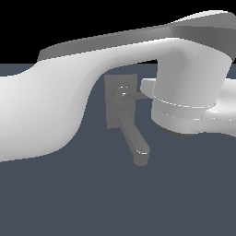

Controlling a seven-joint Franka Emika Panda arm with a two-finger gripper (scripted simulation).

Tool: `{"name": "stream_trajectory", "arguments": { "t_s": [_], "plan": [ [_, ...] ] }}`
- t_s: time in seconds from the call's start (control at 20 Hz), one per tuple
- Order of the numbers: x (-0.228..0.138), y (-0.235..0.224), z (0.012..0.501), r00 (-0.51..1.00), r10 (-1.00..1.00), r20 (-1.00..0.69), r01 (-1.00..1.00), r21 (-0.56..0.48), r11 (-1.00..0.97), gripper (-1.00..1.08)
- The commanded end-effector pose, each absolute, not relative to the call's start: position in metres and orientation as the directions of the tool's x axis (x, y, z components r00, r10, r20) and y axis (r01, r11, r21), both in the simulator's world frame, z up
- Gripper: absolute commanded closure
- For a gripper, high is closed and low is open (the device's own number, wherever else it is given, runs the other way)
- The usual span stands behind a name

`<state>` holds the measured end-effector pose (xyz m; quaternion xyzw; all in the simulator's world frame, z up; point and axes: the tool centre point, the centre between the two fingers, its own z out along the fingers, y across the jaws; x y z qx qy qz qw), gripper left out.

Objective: Turn on the faucet by rotating a designated handle.

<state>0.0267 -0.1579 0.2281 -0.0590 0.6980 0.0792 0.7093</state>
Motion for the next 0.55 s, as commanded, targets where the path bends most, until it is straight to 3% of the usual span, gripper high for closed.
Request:
{"name": "stream_trajectory", "arguments": {
  "t_s": [0.0, 0.5],
  "plan": [
    [0.029, -0.158, 0.211, 0.001, 0.028, -1.0, -0.203, 0.027, 0.979, 1.08],
    [0.033, -0.165, 0.168, -0.006, 0.029, -1.0, -0.209, 0.03, 0.977, 1.08]
  ]
}}
